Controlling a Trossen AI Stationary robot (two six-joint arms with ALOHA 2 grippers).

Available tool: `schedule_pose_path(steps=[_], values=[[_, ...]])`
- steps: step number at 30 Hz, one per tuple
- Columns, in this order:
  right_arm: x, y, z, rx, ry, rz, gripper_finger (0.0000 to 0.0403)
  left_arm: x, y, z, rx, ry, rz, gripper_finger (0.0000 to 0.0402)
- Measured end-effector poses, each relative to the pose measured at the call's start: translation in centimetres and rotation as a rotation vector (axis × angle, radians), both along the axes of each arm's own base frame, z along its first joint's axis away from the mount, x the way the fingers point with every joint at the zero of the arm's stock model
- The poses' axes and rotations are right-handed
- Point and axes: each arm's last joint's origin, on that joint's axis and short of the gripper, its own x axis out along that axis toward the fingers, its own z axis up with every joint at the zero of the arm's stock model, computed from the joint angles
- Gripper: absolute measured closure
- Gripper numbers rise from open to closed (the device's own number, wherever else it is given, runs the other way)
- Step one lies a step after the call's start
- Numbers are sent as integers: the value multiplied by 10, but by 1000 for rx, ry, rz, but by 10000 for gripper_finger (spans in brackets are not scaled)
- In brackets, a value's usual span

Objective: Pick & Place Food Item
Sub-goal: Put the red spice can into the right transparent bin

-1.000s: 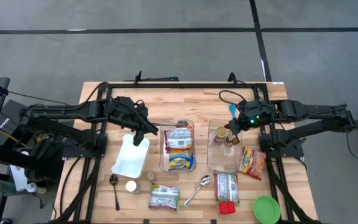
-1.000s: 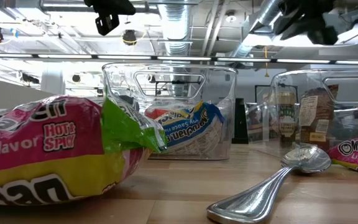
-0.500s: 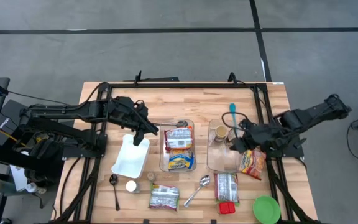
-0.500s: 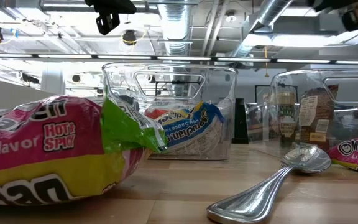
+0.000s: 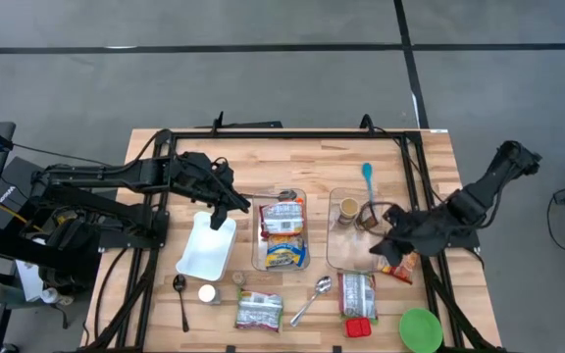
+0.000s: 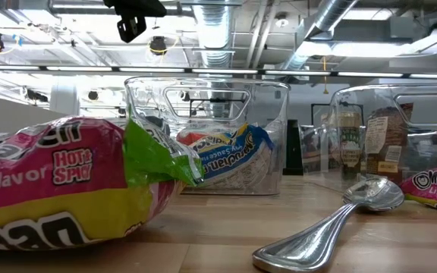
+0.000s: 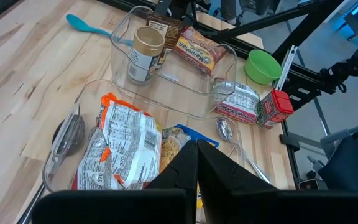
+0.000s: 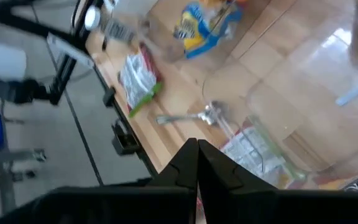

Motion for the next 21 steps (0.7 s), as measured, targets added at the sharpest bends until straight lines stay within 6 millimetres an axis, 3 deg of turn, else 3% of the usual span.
schedule_pose_path(steps=[17,21], values=[[4,44,-17,-86,22,192,403,0,0,0,0,-1,0,402],[9,51,-8,-111,28,192,403,0,0,1,0,-7,0,402]])
